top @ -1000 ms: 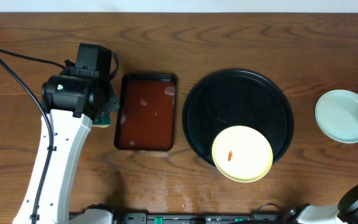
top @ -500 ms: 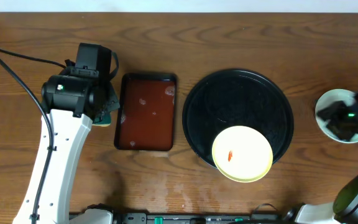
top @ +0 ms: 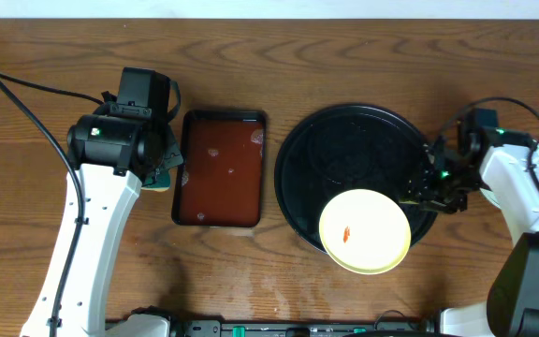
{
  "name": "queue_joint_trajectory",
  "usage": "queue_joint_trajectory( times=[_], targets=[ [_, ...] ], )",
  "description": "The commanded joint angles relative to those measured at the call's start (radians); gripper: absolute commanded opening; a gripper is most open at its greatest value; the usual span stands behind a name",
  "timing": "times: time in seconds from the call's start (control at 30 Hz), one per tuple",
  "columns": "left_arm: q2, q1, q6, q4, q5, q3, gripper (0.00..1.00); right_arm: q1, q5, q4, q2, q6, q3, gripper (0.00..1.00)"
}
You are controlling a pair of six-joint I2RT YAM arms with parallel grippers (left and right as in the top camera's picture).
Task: Clean dirty plates on tray and stack at the side
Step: 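Grasp the yellow plate rim with the right gripper and center it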
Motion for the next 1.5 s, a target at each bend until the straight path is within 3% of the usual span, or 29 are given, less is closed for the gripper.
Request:
queue_joint_trajectory(
  times=[0.0,0.37,0.87,1.1,1.33,1.47],
  targets=[
    [-0.006,0.004,-0.005,-0.001,-0.005,-0.005,0.09,0.059,0.112,0.016,0.001,0.009,0.003,0.45],
    [-0.006,0.004,-0.005,-0.004,-0.005,-0.005,0.09,0.172,0.168,0.058,0.001,0.010,-0.063,0.36],
    [-0.006,0.004,-0.004,-0.008,-0.005,-0.005,0.09,0.183,0.238,0.194,0.001,0.009,-0.161,0.33],
    [-0.006,0.004,-0.004,-0.007,-0.005,-0.005,0.09,0.183,0.230,0.213,0.001,0.010,-0.195,0.02],
    [-0.006,0.004,-0.004,0.000,-0.005,-0.005,0.09,0.172,0.023,0.318,0.001,0.018,-0.151,0.01],
    [-0.006,0.004,-0.004,0.000,-0.005,-0.005,0.09,0.167,0.052,0.476,0.001,0.041,-0.137,0.01]
  ],
)
